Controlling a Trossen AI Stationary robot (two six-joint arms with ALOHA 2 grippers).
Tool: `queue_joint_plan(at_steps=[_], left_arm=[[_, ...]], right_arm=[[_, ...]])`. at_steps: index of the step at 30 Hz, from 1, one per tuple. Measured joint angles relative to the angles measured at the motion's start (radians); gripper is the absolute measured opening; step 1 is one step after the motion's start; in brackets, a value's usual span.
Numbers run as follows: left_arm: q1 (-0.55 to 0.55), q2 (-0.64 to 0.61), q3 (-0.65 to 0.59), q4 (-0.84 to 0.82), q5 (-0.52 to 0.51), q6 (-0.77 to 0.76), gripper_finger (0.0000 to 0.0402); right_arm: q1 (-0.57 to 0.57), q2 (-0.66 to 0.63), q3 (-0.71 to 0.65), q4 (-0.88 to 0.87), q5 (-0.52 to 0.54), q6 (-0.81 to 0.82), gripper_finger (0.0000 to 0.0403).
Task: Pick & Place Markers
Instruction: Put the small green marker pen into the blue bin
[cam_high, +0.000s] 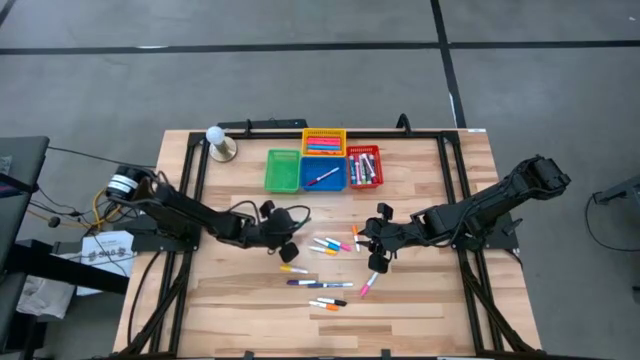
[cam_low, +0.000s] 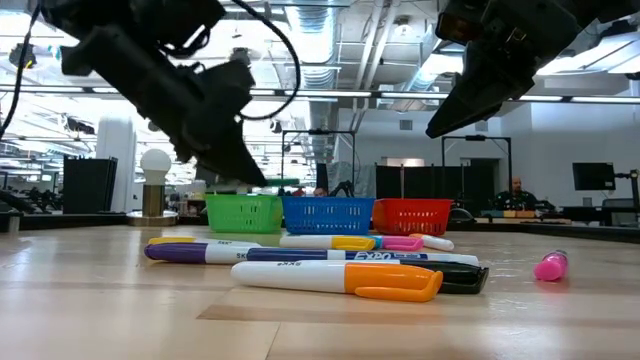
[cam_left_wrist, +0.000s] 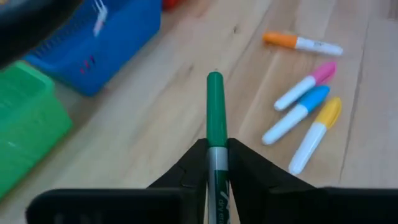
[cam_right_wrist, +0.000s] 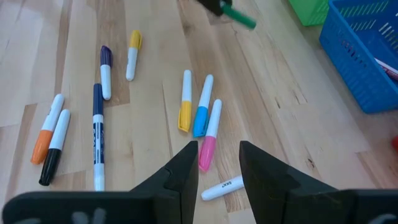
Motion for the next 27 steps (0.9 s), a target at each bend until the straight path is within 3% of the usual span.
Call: queue_joint_plan(at_steps=[14, 27], left_arm=[[0.082, -0.105, -0.021, 0.054, -0.023, 0.128, 0.0054], [0.324, -0.07, 0.129, 0.075, 0.221, 0.327, 0.0052]], right_arm=[[0.0, 0.0, 0.0, 0.001, 0.0, 0.0, 0.0107], [-0.002, 0.0, 0.0, 0.002, 0.001, -0.01, 0.0107]])
